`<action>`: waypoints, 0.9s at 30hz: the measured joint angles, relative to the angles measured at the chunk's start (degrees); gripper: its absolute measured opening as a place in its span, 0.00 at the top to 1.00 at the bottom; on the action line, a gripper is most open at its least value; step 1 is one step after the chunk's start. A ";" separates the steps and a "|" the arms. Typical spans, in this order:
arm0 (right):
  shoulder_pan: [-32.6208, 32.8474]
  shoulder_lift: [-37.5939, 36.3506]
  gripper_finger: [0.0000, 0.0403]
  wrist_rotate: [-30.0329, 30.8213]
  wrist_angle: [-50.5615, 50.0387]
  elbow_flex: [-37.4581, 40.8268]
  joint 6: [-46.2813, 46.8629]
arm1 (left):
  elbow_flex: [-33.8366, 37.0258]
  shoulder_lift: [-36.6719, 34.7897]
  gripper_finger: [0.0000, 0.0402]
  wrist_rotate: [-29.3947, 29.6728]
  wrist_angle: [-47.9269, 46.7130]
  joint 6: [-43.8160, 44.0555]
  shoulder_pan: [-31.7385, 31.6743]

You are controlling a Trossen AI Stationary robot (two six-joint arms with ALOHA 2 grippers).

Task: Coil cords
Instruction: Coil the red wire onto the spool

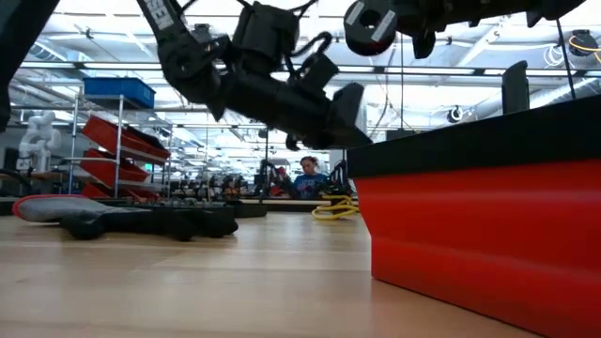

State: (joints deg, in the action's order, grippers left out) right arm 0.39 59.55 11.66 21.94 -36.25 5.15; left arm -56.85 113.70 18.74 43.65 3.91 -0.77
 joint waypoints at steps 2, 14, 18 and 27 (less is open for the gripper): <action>0.10 0.00 1.00 0.05 -1.39 0.00 -0.21 | 0.86 -2.44 1.00 0.01 -1.82 -0.91 0.05; 0.00 -0.02 1.00 2.31 -7.24 -0.04 -2.85 | 7.59 -19.85 1.00 2.96 -22.51 -2.85 1.29; 0.00 -0.02 1.00 2.07 -9.32 -0.04 -2.85 | 7.64 -23.61 1.00 6.12 -29.71 -3.22 1.95; -0.03 0.30 1.00 1.85 -14.65 -0.04 -2.94 | 7.66 -27.83 1.00 7.26 -30.74 -4.30 1.96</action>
State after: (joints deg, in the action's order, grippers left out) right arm 0.36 59.85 13.51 7.29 -36.29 2.21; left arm -49.19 85.87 26.00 12.91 -0.39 1.19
